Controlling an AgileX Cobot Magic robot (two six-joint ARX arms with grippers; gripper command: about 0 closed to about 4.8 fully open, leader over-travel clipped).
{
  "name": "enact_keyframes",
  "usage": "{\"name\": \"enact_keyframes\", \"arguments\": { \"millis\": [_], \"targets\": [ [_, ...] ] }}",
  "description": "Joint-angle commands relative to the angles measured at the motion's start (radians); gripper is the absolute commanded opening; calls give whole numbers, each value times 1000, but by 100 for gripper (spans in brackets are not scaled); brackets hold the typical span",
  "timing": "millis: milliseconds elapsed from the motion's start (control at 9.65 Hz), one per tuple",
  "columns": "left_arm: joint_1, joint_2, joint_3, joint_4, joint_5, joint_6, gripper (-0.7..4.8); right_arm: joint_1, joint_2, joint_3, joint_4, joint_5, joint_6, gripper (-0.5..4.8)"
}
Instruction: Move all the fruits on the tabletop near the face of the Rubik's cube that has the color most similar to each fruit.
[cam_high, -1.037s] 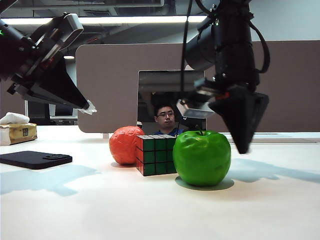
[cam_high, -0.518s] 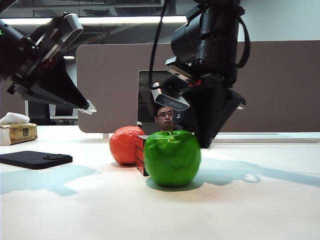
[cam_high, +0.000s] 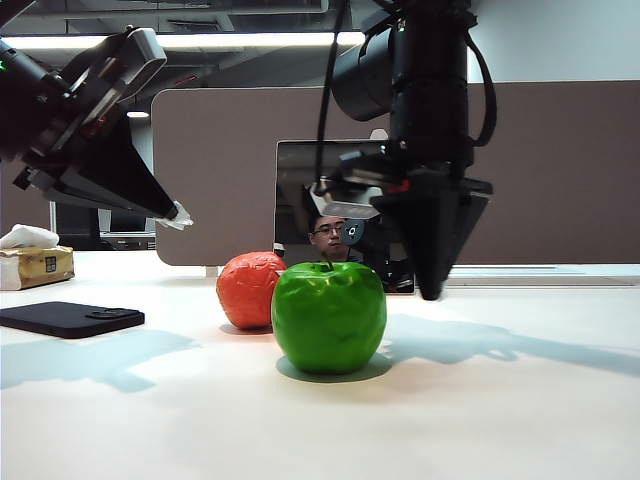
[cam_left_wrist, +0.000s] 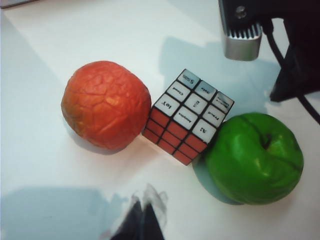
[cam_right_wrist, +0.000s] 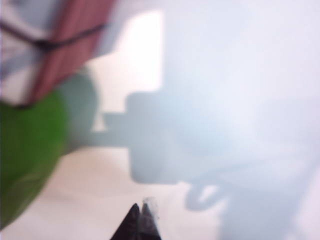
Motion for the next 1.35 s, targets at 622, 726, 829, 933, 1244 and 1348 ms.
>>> {"name": "enact_keyframes", "arguments": {
  "millis": [622, 726, 829, 933, 1244, 1348],
  "targets": [
    [0, 111, 6, 388, -93, 6, -5, -40, -43, 3, 339, 69, 14, -1],
    [0, 174, 8, 428, -92, 6, -5, -43, -99, 3, 334, 42, 15, -1],
    [0, 274, 37, 486, -89, 6, -5, -49, -220, 2, 326, -90, 44, -1],
    [0, 336, 81, 548, -88, 6, -5, -49, -309, 2, 320, -119, 59, -1],
    [0, 453, 246, 610, -52, 6, -5, -46, -396, 1, 198, -178, 58, -1],
    [0, 530, 337, 592, -35, -3, -5, -46, -400, 1, 187, -199, 59, -1]
  ]
}}
